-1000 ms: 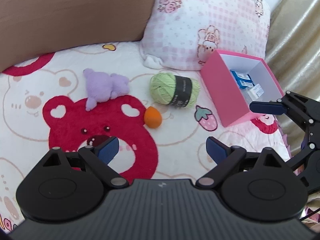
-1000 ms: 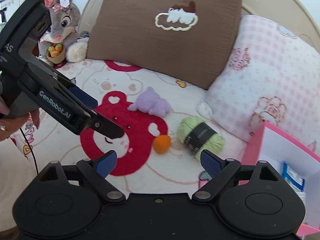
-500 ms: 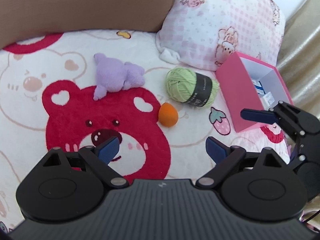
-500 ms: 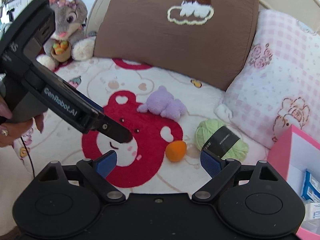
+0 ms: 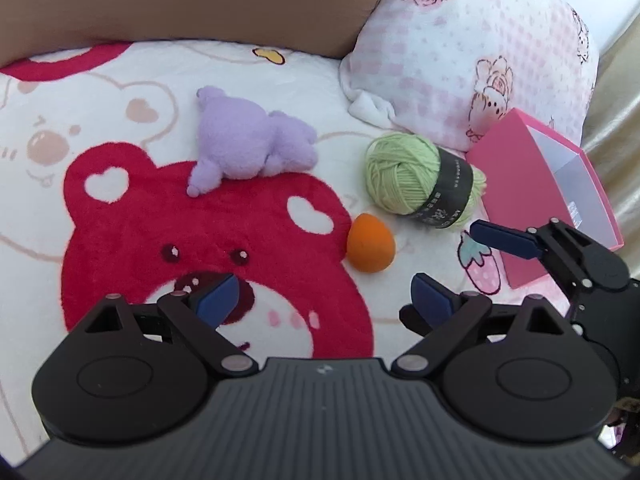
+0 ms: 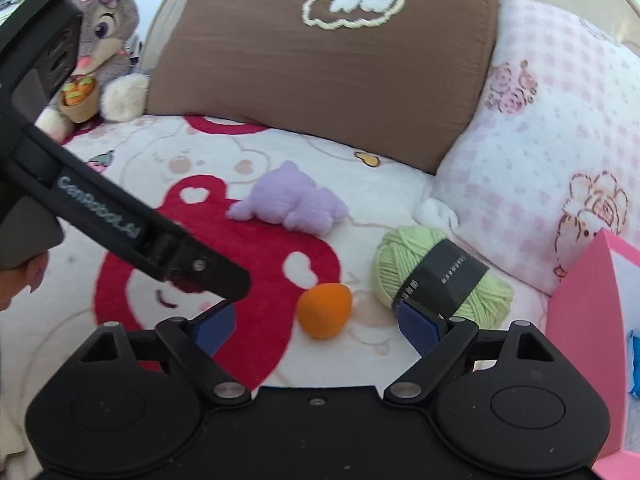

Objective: Organize objects
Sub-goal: 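Move the left gripper down over the orange makeup sponge, then close the left gripper on the orange makeup sponge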

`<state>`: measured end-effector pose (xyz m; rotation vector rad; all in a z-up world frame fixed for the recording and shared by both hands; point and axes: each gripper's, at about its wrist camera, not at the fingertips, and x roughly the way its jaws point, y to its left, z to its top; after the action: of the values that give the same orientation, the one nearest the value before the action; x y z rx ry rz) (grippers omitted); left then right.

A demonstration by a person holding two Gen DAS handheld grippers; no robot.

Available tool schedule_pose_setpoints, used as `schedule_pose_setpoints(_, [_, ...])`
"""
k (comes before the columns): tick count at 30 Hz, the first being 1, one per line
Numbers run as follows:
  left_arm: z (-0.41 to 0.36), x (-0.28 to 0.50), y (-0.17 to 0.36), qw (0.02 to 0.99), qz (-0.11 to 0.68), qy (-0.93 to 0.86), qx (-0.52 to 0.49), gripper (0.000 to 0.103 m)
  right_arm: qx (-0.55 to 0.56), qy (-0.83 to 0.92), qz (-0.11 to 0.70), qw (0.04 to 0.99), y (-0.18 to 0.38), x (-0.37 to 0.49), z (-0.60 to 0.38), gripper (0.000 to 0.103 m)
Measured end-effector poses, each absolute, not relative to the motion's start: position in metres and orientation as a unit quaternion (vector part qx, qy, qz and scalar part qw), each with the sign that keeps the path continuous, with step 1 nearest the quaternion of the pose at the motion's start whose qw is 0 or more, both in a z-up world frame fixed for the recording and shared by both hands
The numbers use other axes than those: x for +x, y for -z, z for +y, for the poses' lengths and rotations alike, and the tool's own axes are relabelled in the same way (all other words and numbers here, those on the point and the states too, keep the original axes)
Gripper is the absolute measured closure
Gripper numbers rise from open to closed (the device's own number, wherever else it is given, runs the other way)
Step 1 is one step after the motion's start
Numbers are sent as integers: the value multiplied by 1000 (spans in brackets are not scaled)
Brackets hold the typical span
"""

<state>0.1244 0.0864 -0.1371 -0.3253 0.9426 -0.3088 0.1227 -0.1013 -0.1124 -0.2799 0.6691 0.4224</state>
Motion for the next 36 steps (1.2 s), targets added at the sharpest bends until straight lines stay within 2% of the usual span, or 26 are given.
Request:
schedule_pose_setpoints(6, [88,132,149,866,442,159,-170,11,-115,-200,336,913,129,134,-107,13])
schedule_pose_setpoints(10, [90,139,163,857,432,176,-220,13,-98,-202,331,916,139,141,-109,14])
schedule_pose_setpoints(15, [79,145,167,875,404,171,-203,19,-83,-197,357,909,154,153,-106,14])
schedule_pose_setpoints(21, [68,149,171,882,393,180,-186,19,-71,-189,386,900,162,164,-104,16])
schedule_pose_setpoints(23, [66,151,174,880,395,187,-185,21,-66,-195,392,897,164,164,-103,20])
schedule_pose_setpoints(25, [64,151,176,878,397,193,-183,32,-66,-201,398,892,167,163,-101,30])
schedule_pose_setpoints(28, [64,152,178,867,404,207,-208,38,-77,-199,391,896,166,162,-96,42])
schedule_pose_setpoints(36, [62,155,180,856,407,224,-227,53,-84,-193,381,900,162,167,-89,52])
